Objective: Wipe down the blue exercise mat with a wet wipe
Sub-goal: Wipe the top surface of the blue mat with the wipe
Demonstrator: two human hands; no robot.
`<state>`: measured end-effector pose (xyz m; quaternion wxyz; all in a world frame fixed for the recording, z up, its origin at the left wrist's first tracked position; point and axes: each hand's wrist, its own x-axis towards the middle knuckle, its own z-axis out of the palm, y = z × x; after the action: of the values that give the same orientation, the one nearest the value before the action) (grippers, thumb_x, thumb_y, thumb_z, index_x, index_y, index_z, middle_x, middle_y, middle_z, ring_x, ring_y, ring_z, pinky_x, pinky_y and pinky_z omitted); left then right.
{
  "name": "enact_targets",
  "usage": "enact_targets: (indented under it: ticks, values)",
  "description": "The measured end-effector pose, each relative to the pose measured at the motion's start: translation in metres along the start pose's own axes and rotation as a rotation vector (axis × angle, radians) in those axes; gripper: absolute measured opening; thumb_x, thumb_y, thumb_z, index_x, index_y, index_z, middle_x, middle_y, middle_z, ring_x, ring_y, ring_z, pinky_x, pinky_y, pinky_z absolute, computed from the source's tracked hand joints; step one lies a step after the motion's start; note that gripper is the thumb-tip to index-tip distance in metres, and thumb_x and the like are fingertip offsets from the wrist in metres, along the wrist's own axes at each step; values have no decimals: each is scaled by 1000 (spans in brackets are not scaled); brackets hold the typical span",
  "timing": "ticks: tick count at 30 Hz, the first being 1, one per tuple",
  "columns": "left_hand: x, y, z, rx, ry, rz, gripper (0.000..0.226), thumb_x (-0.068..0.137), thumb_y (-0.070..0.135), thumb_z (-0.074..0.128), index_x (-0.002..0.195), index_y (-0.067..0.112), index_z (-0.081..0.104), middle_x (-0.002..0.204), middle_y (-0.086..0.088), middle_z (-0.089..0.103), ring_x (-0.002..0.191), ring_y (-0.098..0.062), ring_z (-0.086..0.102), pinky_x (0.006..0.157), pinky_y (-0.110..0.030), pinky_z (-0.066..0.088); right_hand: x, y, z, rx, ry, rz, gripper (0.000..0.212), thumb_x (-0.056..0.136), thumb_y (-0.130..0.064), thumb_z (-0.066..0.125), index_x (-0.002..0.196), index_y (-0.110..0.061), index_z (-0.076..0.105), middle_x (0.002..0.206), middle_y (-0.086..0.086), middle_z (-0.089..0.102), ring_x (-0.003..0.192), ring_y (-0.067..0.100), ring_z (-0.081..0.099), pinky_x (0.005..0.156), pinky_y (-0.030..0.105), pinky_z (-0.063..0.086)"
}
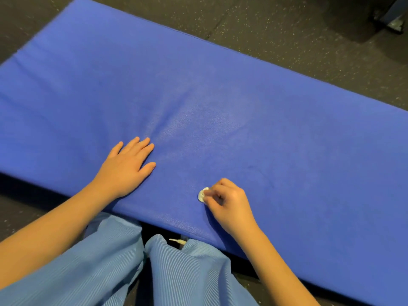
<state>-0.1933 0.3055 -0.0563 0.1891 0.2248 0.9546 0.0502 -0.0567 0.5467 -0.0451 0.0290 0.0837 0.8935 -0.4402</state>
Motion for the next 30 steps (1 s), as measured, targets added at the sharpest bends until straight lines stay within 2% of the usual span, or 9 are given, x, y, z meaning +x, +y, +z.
enact_targets:
  ticks: [5, 11, 14, 17, 19, 23, 25, 28, 30]
  values:
    - [1, -2, 7, -43, -18, -13, 93, 74, 69, -2, 153, 25, 22, 160, 11, 11, 148, -10, 4, 119, -36, 1, -46, -10, -8, 145, -243, -37, 12, 80, -22, 65, 83, -16, 75, 88, -10, 62, 81, 0, 58, 71, 8, 39]
    - [0, 2, 9, -72, 8, -19, 91, 75, 69, 0, 152, 26, 24, 160, 11, 13, 148, -9, 6, 119, -35, 2, -32, 22, -22, -37, 175, 112, 23, 82, -19, 72, 63, -10, 62, 76, -6, 54, 69, 7, 54, 61, 10, 36]
    - [-3, 1, 9, -92, 30, -15, 91, 75, 69, 2, 152, 25, 26, 159, 11, 14, 147, -9, 7, 118, -34, 1, -42, 6, -17, 65, 55, 45, 12, 79, -11, 69, 67, -13, 65, 77, -6, 58, 70, 5, 57, 64, 11, 38]
    - [-3, 1, 9, -93, 36, -6, 90, 76, 68, 2, 151, 25, 26, 159, 10, 16, 147, -10, 8, 118, -35, 2, -61, 3, -26, 82, -170, -16, 10, 81, -25, 60, 80, -22, 69, 85, -14, 57, 77, 2, 56, 68, 8, 38]
    - [-3, 2, 9, -81, 33, -9, 90, 76, 68, 2, 151, 24, 27, 159, 10, 16, 147, -11, 9, 118, -35, 2, -52, 16, -35, -6, -93, -13, 13, 83, -31, 58, 80, -24, 68, 83, -13, 54, 75, 2, 52, 68, 8, 36]
    - [-2, 3, 8, -64, 27, -15, 91, 76, 67, 2, 150, 22, 30, 159, 6, 20, 147, -14, 12, 118, -39, 5, -23, 30, -28, -120, 226, 121, 4, 83, -15, 71, 83, -18, 68, 77, -12, 57, 69, 5, 51, 65, 16, 40]
    - [0, 5, 6, -46, 14, -16, 93, 75, 64, 1, 150, 19, 31, 159, 3, 21, 148, -17, 12, 118, -43, 7, -31, 21, -18, -94, 226, 68, 10, 82, -16, 69, 76, -19, 63, 73, -11, 55, 66, 4, 51, 62, 19, 42]
    - [6, 15, 3, -32, -35, -56, 93, 74, 61, 1, 150, 14, 29, 159, -1, 19, 148, -22, 9, 118, -45, 6, -51, 13, -16, -54, 127, -86, 11, 85, -27, 62, 75, -22, 64, 74, -12, 55, 73, -10, 50, 69, 6, 40]
    - [8, 23, 6, -26, -27, -67, 92, 76, 62, 6, 148, 11, 32, 158, -6, 22, 147, -30, 11, 117, -47, 7, -38, 25, -21, -133, 124, -118, 17, 86, -29, 60, 76, -17, 67, 79, -7, 59, 75, -3, 54, 69, 4, 39]
